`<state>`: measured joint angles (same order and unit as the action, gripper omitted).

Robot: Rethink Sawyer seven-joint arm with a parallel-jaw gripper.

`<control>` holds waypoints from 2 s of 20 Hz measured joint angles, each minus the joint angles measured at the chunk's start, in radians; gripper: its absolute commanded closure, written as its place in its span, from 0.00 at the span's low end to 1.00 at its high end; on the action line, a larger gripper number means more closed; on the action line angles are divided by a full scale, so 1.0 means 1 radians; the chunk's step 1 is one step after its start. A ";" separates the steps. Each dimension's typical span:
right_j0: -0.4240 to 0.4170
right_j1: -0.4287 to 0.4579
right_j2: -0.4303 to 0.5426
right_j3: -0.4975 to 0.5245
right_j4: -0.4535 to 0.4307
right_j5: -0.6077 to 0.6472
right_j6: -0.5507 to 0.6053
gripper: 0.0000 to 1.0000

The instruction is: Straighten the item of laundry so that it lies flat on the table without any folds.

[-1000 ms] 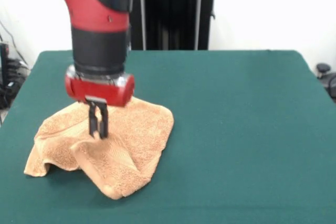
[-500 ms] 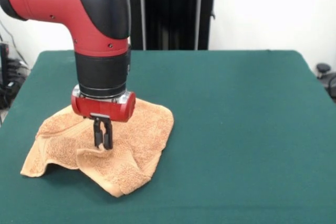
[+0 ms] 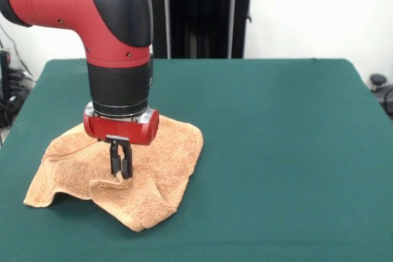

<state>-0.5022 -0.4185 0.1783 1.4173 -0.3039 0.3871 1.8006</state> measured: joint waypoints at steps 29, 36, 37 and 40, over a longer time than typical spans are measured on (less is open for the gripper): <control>0.019 0.002 0.000 -0.029 -0.045 0.000 0.000 0.00; 0.022 -0.002 0.000 -0.029 -0.045 0.002 0.000 0.00; 0.024 -0.005 0.000 -0.029 -0.045 0.007 0.000 0.00; 0.028 -0.022 0.000 -0.027 -0.045 0.038 0.000 0.00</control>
<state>-0.4737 -0.4405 0.1784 1.3905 -0.3493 0.4250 1.8006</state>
